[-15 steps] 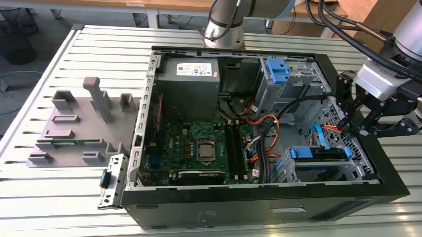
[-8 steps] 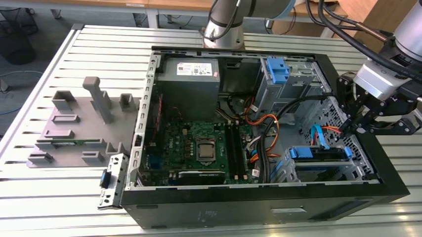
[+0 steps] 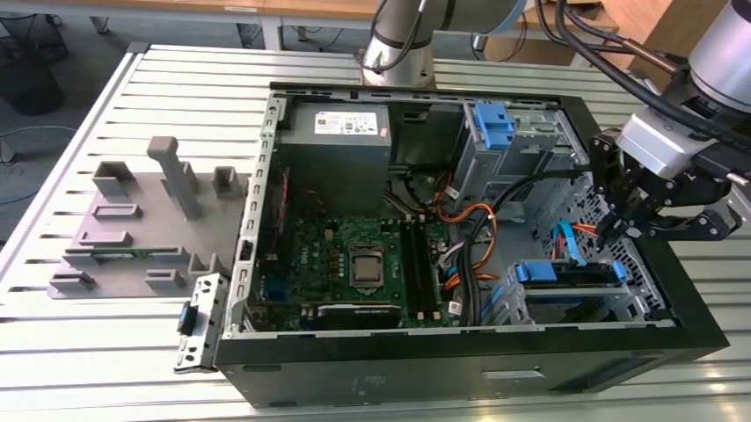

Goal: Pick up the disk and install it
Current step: 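Insert the second disk wire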

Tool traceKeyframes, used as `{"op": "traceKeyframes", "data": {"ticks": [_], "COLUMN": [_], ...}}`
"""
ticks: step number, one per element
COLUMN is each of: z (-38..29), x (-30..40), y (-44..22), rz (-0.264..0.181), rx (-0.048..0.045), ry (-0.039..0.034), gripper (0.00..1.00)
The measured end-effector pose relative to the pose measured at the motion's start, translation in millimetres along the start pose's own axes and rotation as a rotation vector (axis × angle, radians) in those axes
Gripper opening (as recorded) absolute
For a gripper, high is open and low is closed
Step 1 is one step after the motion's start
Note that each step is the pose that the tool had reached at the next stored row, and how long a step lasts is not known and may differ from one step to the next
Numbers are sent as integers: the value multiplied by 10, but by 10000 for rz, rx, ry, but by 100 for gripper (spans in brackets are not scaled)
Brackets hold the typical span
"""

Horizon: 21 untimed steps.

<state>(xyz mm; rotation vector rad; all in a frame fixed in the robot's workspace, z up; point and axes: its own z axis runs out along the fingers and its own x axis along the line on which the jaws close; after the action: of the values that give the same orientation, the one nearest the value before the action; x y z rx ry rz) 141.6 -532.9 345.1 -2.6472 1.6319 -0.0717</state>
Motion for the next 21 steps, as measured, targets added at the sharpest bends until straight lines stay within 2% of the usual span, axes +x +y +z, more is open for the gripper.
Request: {"op": "traceKeyframes", "data": {"ticks": [4,9,21], "z": [0,0,0], "x": [-5,-4,-4], "y": [11,12,12], "rz": [91,604,629], "rx": [-6,-17,-18], "ry": [14,39,41], "gripper": [20,20,16]}}
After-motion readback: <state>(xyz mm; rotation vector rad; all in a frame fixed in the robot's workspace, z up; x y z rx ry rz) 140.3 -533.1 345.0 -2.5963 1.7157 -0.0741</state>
